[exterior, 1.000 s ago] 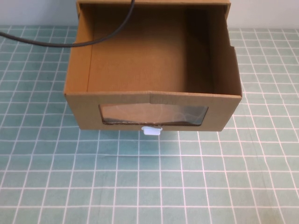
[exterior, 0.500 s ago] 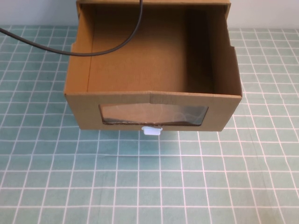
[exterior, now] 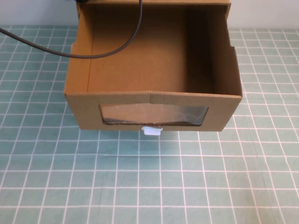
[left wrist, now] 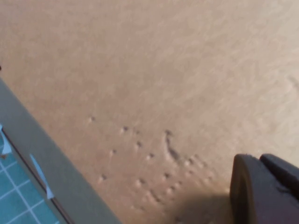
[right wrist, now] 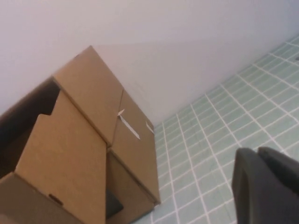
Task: Close the shoe box
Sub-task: Press the shoe box with left arm, then close the shoe box with your right arm
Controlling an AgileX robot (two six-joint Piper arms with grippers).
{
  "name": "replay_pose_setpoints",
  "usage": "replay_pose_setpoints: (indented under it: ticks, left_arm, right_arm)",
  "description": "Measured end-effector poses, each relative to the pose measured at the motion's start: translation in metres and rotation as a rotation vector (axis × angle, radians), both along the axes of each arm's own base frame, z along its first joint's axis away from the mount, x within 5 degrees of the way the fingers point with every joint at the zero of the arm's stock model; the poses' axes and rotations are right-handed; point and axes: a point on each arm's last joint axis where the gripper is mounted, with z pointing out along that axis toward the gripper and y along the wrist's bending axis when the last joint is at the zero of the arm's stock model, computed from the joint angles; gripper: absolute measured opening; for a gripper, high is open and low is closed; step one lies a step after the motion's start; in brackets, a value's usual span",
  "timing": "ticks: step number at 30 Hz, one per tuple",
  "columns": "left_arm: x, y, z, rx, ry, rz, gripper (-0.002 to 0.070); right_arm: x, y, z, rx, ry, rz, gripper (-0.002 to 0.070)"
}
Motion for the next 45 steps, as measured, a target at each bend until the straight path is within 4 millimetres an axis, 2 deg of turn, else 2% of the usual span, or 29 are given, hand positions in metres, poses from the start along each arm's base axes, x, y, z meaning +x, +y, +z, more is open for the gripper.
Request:
replay_pose_setpoints:
  ticks: [3, 5, 9, 14, 18, 25, 29, 34, 39, 45]
  left_arm:
    - [0.003, 0.000, -0.003, 0.002, 0.001, 0.005, -0.0005]
    - [0.003, 0.000, -0.003, 0.002, 0.000, 0.006, -0.0005]
    - [0.003, 0.000, -0.003, 0.002, 0.000, 0.006, -0.0005]
    - [0.003, 0.000, -0.003, 0.002, 0.000, 0.006, -0.0005]
    - [0.003, 0.000, -0.003, 0.002, 0.000, 0.007, -0.0005]
    - [0.003, 0.000, -0.003, 0.001, -0.002, 0.008, -0.0005]
    - [0.003, 0.000, -0.003, 0.001, -0.002, 0.008, -0.0005]
    - [0.003, 0.000, -0.003, 0.000, 0.000, 0.009, -0.0005]
    - [0.003, 0.000, -0.003, -0.001, 0.001, 0.010, -0.0005]
    - [0.003, 0.000, -0.003, -0.001, 0.001, 0.010, -0.0005]
  right_arm:
    - [0.000, 0.004, -0.004, 0.053, 0.051, 0.049, -0.0013]
    - [-0.002, 0.010, 0.001, 0.065, 0.091, 0.114, -0.0013]
    - [-0.007, 0.023, 0.036, 0.023, 0.180, 0.259, -0.0013]
    - [0.000, 0.034, 0.075, -0.159, 0.422, 0.416, -0.0012]
    - [0.024, 0.038, 0.101, -0.294, 0.598, 0.524, -0.0012]
    - [0.079, 0.050, 0.125, -0.371, 0.750, 0.687, -0.0011]
    - [0.101, 0.074, 0.135, -0.418, 0.742, 0.806, -0.0011]
    - [0.111, 0.117, 0.144, -0.496, 0.682, 0.901, -0.0011]
    - [0.121, 0.158, 0.146, -0.529, 0.626, 0.934, -0.0011]
    - [0.150, 0.188, 0.143, -0.528, 0.596, 0.924, -0.0011]
